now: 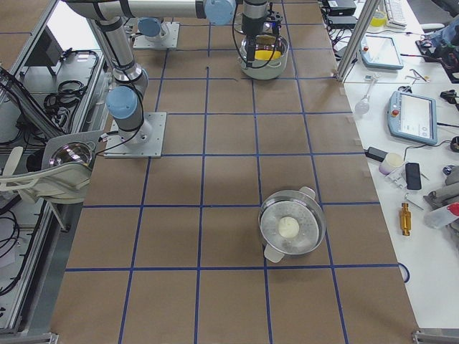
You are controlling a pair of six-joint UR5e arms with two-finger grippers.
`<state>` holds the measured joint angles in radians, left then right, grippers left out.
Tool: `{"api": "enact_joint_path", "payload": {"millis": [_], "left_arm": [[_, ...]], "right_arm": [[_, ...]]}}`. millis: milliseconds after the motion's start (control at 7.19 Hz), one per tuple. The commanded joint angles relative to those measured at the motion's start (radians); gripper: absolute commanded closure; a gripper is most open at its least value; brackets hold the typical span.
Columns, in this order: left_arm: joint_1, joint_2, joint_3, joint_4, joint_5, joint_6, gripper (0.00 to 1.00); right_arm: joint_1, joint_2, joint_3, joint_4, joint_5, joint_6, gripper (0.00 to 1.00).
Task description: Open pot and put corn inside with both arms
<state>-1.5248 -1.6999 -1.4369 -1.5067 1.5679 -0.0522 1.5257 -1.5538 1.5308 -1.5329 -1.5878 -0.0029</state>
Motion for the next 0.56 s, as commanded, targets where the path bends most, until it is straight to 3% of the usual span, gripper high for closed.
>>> {"api": "enact_joint_path", "payload": {"millis": [0,417], "left_arm": [[-0.151,0.054,-0.014,0.023,0.024,-0.064,0.12],[-0.112,0.112,-0.056,0.01,0.011,0.001,0.06]], "right_arm": [[0.001,-0.005,0.0,0.0,0.003,-0.002,0.0],[0.002,-0.009,0.0,0.0,0.009,-0.003,0.0]]}}
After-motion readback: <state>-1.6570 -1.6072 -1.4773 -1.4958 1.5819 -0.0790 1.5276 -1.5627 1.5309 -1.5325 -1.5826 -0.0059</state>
